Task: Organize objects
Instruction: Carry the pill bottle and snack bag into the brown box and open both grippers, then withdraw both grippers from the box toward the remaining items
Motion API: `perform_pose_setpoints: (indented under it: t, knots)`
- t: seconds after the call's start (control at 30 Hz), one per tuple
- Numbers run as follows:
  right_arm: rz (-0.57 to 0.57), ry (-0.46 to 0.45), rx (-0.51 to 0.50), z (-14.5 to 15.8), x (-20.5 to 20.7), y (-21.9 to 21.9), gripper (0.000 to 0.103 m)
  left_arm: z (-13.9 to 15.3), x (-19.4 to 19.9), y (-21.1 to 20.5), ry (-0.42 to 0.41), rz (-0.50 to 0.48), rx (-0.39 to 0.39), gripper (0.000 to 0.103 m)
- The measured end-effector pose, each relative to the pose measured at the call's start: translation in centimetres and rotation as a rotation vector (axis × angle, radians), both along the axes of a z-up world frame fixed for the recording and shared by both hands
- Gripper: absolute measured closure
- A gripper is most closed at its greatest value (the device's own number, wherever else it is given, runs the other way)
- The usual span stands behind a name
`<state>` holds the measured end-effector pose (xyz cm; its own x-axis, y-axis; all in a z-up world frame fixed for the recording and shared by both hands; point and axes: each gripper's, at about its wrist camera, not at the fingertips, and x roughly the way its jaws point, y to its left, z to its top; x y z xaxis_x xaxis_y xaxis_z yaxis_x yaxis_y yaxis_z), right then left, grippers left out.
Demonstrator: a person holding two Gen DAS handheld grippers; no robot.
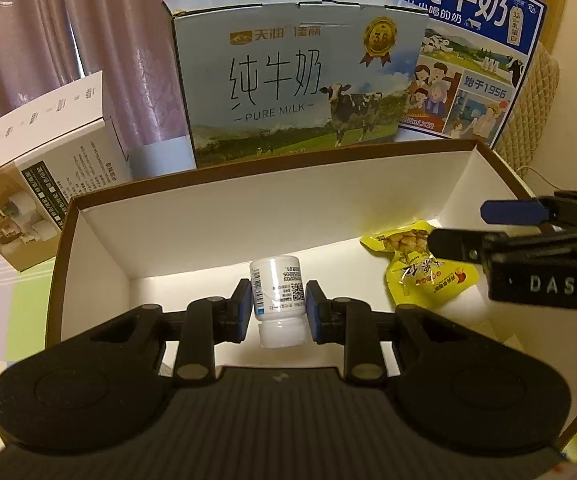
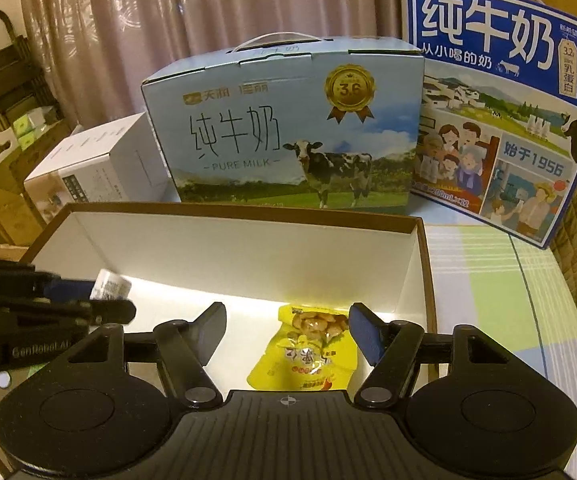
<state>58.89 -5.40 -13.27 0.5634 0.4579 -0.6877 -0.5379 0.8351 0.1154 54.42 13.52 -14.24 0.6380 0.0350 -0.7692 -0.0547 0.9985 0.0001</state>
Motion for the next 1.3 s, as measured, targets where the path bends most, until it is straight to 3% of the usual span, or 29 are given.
perform_pose_setpoints:
  t: [0.1, 0.17, 0.47, 0.83, 1.07, 1.3]
  knots:
    - [0.034, 0.0, 0.002, 0.0, -0.4, -0.2, 0.038, 0.5, 0.0, 0.0, -0.02, 0.009, 0.014, 0.074]
    - [0.058, -0.009, 0.001, 0.0, -0.8, -0.4, 0.038, 0.9, -0.1, 0.1, -0.028, 0.021, 0.01, 0.057]
    - [0.125, 0.004, 0.019, 0.9, -3.0, -1.9, 0.036, 2.6, -1.6, 0.2, -0.028, 0.031, 0.025, 0.035]
    - [0.175, 0.007, 0.052, 3.4, -8.0, -4.3, 0.035, 5.7, -7.2, -0.1, -0.057, -0.008, -0.005, 0.017]
    - [0.134, 0.098, 0.115, 5.0, -11.3, -5.8, 0.035, 7.6, -12.2, -1.2, -0.064, 0.0, -0.049, 0.015]
    - [0.047, 0.116, 0.089, 6.4, -15.3, -7.0, 0.035, 8.6, -17.2, -2.0, -0.057, 0.059, -0.066, 0.015]
